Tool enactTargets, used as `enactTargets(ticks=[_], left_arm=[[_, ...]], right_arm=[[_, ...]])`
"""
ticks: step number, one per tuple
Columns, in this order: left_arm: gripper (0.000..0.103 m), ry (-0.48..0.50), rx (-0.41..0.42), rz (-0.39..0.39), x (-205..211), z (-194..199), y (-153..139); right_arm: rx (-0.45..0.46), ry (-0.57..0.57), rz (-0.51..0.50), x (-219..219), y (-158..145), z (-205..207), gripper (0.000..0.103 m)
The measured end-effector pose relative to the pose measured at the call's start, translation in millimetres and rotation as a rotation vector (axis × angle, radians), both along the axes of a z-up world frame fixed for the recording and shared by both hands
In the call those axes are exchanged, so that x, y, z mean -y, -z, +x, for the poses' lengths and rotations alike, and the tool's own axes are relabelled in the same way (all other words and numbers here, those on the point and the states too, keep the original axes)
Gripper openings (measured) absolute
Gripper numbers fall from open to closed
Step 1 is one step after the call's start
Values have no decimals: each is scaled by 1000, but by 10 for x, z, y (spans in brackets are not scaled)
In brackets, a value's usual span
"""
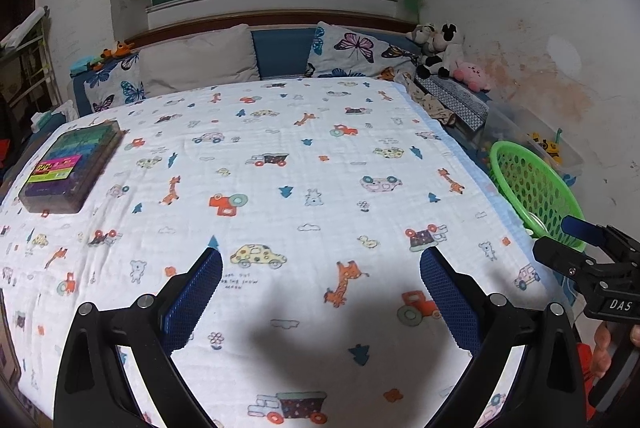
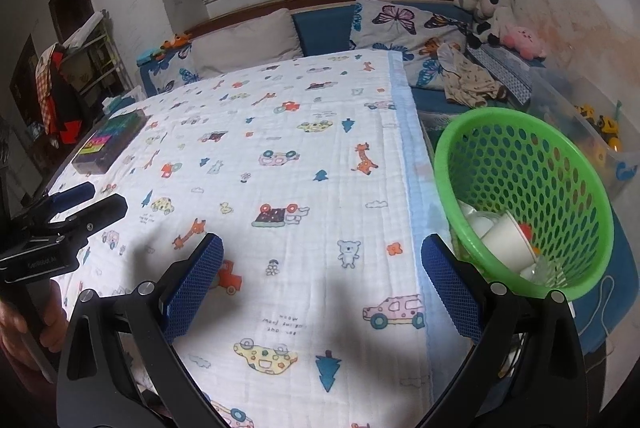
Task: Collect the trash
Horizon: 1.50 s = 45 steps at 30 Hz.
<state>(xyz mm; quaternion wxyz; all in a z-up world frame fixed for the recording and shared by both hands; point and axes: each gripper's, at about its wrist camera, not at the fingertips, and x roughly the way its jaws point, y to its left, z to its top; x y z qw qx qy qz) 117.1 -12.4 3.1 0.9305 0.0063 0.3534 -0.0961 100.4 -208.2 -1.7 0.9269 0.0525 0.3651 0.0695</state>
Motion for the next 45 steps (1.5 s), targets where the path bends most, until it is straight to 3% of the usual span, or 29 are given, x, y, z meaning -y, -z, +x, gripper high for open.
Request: enactTargets(ticks=[45], left_arm=[[96,-16,-3,10,-127,-150,83]], right_arm=[[-1,-5,-4,-47,27,-22,98]])
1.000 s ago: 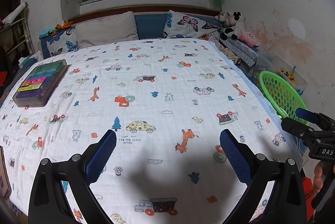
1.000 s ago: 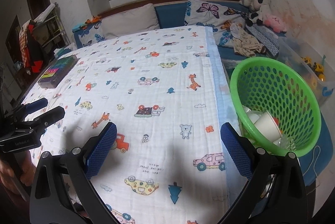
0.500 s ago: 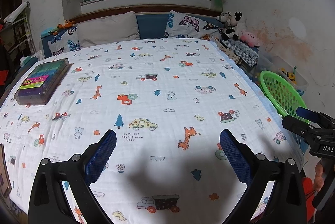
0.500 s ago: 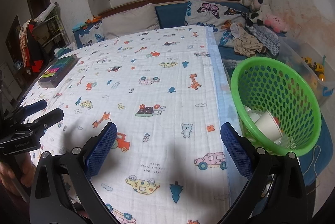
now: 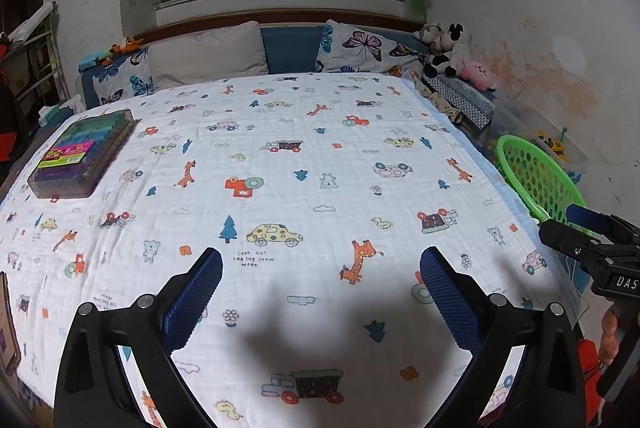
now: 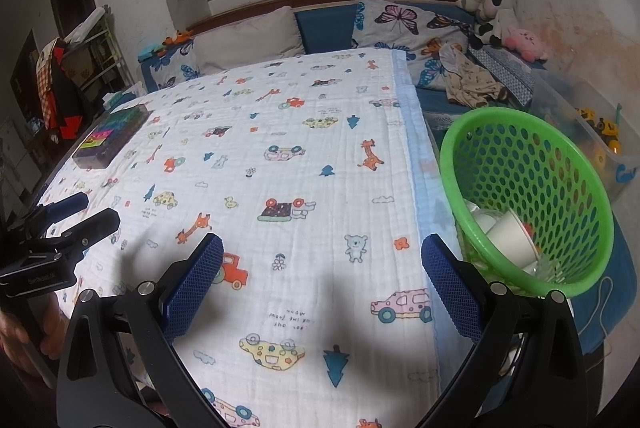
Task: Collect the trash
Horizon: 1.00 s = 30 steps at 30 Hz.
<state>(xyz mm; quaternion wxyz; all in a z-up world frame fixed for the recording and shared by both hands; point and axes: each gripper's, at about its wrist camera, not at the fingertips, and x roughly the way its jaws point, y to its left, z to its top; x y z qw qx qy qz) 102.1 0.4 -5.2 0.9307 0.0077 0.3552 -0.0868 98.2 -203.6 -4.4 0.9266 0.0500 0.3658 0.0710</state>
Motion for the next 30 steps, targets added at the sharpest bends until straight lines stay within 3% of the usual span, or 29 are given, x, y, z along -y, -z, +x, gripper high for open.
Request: enactTargets(ticks=[30], left_arm=[[96,-8,9,1,15,-23,-23]], right_arm=[[-4,1,0,-9,15,-2,98]])
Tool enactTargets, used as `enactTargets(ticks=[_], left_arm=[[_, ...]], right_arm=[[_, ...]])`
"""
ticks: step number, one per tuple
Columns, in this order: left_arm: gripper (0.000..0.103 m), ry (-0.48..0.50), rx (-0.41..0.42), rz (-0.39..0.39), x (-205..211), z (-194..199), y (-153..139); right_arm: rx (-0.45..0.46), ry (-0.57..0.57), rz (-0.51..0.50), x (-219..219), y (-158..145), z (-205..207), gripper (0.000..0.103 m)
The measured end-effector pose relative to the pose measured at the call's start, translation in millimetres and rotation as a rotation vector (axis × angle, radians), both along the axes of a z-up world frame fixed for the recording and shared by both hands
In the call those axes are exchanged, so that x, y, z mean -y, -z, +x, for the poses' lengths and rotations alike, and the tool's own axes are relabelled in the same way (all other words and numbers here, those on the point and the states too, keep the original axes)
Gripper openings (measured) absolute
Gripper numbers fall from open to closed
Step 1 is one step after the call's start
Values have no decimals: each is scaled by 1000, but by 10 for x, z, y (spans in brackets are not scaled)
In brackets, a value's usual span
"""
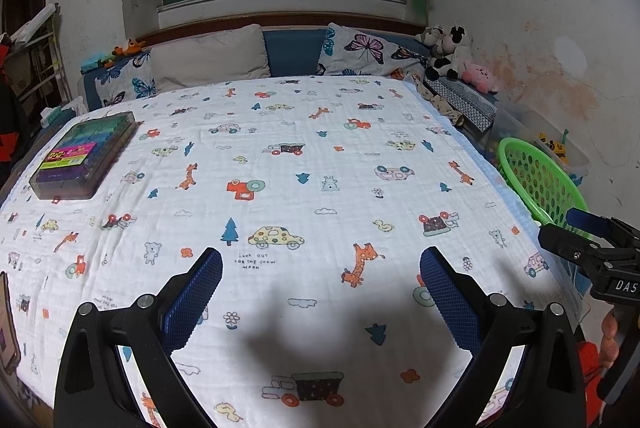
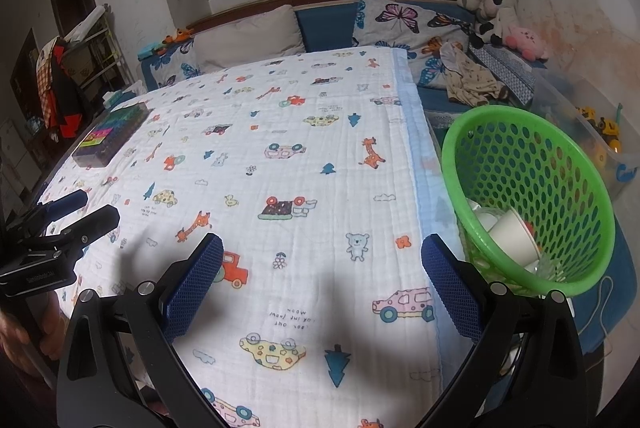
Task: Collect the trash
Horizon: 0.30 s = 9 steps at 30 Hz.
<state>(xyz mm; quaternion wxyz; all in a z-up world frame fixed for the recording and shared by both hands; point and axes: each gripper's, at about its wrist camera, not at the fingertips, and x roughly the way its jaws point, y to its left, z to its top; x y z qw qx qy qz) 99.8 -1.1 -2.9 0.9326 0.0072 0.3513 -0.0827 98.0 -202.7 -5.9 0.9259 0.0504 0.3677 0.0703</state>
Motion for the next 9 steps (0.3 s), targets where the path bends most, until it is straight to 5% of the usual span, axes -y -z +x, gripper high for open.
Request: enactTargets(ticks=[9], left_arm=[[96,-17,-7,-10,-8,43,-2]], right_arm=[[-5,-4,2,-5,29,11,98]])
